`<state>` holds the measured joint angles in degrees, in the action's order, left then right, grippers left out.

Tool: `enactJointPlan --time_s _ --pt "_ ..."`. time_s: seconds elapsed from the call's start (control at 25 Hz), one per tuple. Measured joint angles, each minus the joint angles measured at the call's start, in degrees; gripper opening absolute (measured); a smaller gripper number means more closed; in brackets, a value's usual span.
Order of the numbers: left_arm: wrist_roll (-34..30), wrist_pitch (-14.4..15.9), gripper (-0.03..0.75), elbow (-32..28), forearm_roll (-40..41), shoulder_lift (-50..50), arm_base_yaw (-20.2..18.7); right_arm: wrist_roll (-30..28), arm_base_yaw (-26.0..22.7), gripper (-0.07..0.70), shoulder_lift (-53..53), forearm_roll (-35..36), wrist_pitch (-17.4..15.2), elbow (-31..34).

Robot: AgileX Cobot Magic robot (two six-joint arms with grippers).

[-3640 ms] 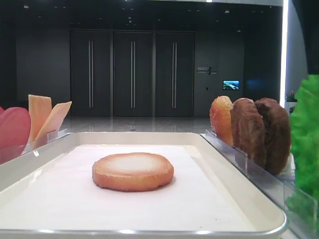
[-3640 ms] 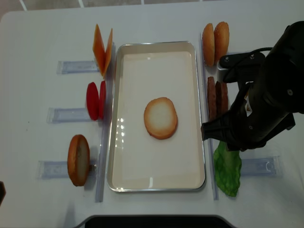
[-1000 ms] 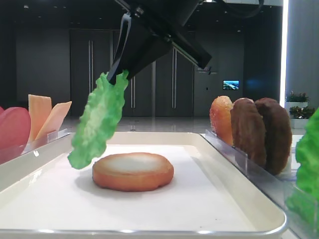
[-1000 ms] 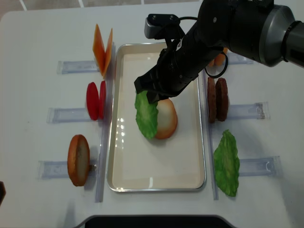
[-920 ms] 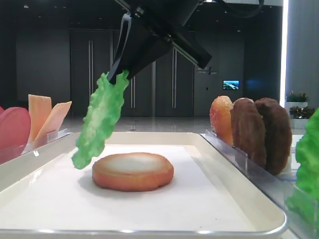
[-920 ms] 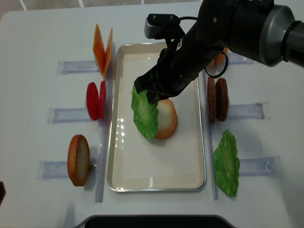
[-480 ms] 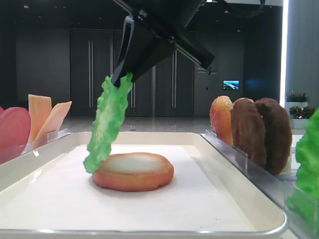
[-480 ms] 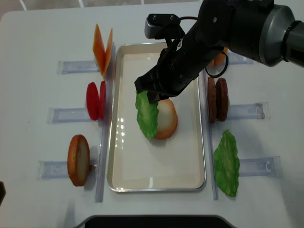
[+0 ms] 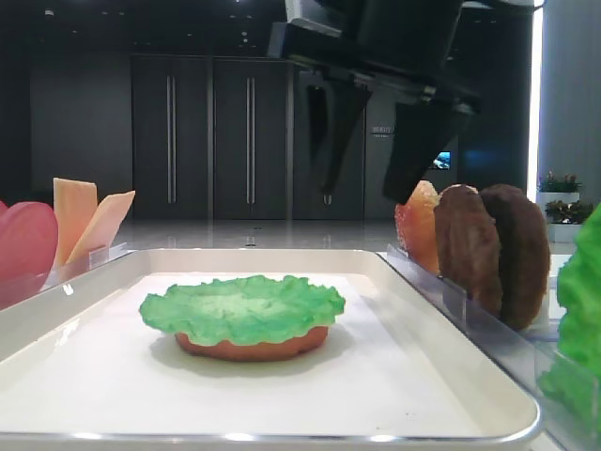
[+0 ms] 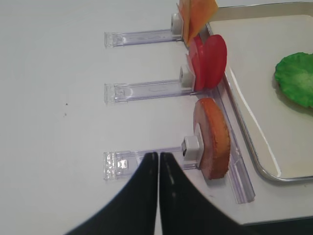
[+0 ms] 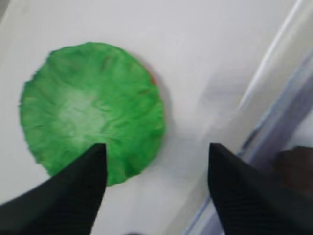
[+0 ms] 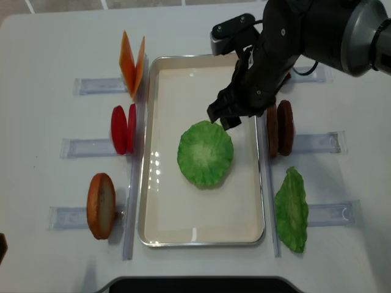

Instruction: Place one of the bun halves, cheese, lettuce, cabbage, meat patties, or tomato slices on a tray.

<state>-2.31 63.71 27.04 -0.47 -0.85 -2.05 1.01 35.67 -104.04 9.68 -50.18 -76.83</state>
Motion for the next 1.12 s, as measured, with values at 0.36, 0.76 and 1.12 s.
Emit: enactJointPlan --time_s 0.36,0.76,1.12 --pt "0.0 0.0 -0.001 0.0 0.0 0.0 0.0 9.45 -3.02 0.496 4.1 -14.21 -16.56 -16.7" --pt "0.0 0.0 -0.001 0.0 0.0 0.0 0.0 2.39 -39.32 0.489 4.2 -11.44 -19.13 -17.44" --pt "0.0 0.0 -0.001 0.0 0.0 0.0 0.0 0.7 -41.94 0.461 32.7 -8.82 -18.7 17.43"
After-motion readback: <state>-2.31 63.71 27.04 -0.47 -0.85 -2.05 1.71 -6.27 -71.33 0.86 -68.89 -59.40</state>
